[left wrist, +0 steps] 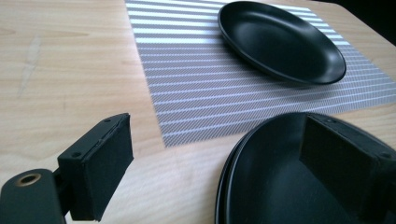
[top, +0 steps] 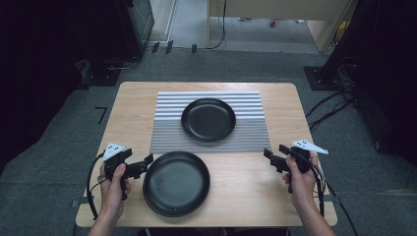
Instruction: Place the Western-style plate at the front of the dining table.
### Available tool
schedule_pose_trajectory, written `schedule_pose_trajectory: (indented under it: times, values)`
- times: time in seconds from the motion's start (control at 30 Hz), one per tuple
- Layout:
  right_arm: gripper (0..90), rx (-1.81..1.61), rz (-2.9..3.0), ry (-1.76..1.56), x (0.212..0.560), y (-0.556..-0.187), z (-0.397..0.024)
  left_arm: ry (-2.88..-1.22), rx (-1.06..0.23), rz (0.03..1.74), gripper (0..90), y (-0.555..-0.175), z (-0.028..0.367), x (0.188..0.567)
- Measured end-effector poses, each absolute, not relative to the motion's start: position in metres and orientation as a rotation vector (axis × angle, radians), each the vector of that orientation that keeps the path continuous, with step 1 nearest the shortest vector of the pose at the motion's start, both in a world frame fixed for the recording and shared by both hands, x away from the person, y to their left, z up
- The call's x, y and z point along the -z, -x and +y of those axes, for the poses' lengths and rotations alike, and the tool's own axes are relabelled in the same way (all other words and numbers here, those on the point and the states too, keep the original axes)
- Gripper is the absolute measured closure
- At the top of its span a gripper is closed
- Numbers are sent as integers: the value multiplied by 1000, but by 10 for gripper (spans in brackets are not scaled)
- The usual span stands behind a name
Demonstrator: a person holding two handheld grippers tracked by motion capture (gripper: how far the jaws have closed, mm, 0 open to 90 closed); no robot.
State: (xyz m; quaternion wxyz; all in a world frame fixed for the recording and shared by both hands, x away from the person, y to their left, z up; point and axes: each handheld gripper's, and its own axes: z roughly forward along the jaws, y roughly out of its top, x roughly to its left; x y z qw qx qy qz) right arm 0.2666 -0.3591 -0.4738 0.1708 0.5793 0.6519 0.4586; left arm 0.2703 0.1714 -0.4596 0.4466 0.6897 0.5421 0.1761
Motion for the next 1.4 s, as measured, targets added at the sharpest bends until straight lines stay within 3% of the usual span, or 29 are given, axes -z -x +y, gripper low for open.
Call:
schedule_pose_trajectory:
  times: [0.5,1.07,1.4]
  values:
    - [270,-1246,1819,-1651,489,-231,-394,-1677,-498,1401,94,-241,204,482]
    - [265,-1145,1751,-1716,514,-193,-443,-1749,-585,1490,94,-216,230,509]
    - [253,-1026,1787,-1714,523,-181,-448,-1818,-634,1498,94,-212,233,516]
